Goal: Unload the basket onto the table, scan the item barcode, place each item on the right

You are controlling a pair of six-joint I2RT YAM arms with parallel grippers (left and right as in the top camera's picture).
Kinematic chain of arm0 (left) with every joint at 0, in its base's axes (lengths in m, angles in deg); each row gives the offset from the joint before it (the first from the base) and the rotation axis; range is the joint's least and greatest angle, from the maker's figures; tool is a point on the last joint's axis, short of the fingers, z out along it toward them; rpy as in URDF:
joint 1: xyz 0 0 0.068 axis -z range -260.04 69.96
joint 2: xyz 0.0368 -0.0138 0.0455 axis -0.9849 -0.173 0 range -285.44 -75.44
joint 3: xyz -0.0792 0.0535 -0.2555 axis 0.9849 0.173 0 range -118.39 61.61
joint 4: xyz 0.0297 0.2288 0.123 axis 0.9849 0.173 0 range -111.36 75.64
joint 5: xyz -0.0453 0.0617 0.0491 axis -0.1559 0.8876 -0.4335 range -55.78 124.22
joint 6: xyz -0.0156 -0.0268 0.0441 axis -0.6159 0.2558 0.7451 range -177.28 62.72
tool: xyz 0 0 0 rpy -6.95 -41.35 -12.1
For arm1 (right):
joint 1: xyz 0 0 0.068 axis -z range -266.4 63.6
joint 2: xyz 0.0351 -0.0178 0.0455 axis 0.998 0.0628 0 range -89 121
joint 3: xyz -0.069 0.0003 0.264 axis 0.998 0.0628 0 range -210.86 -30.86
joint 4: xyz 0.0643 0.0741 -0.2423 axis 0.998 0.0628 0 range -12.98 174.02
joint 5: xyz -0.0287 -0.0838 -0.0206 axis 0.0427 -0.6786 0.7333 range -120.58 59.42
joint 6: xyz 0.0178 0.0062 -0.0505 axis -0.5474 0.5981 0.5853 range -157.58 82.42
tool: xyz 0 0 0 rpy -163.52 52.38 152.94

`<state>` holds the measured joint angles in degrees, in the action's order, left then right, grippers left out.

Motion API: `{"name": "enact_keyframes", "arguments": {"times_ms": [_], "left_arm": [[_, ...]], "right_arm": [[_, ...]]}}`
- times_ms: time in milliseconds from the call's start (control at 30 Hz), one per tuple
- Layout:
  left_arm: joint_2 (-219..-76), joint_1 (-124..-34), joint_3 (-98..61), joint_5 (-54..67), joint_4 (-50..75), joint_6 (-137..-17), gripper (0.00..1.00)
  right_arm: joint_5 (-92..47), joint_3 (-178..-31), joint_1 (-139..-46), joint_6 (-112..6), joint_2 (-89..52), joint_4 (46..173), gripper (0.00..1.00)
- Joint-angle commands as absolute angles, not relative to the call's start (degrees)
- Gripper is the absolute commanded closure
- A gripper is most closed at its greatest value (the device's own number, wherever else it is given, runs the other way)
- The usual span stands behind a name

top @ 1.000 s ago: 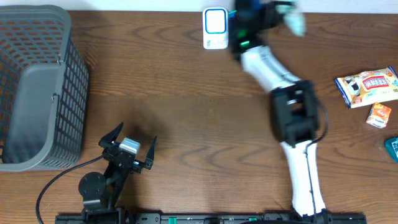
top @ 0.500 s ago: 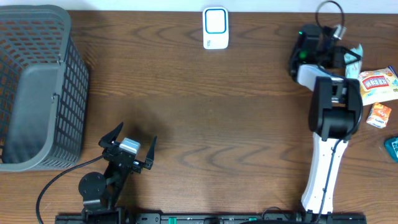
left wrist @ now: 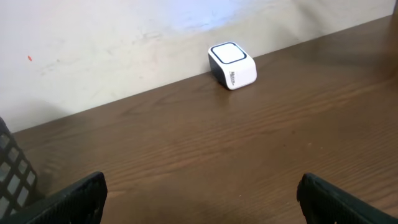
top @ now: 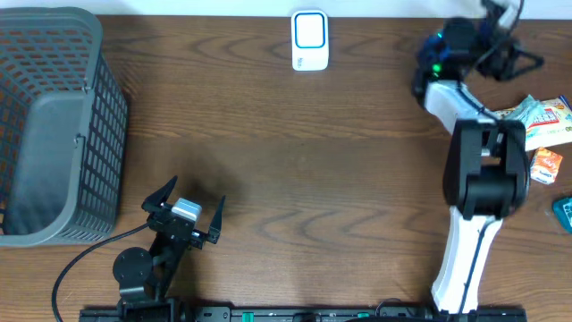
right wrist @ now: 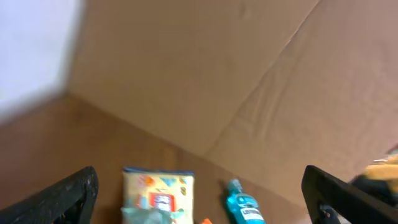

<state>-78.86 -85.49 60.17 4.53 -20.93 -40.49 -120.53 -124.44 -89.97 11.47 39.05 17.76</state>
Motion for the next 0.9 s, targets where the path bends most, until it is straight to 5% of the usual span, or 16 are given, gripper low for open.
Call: {"name": "enact_keyframes", "arguments": {"times_ms": [0,233,433,667,867], "left_arm": [[-78.67,-85.25,61.38,3.78,-19.01,-39.74,0.02],[-78.67,-85.25,61.38,3.78,-19.01,-39.74,0.02],[-78.67,-85.25,61.38,3.78,-19.01,-39.74,0.02],[-78.67,-85.25,61.38,3.78,-19.01,-39.72,0.02],[-78.67,-85.25,61.38,3.78,-19.01,-39.72,0.02]], "right_arm": [[-121.30,-124.98,-96.24,13.97,27.40,16.77,0.01],[-121.04,-124.98,-112.59,17.22,8.12,16.77,0.01],[-112.60,-124.98,-128.57,37.57,-5.48,20.71,0.01],[-114.79,-124.90,-137.86,40.59,-15.03,54.35,0.01],[-109.50,-124.90,-141.01,28.59,-16.21,76.09,0.01]]}}
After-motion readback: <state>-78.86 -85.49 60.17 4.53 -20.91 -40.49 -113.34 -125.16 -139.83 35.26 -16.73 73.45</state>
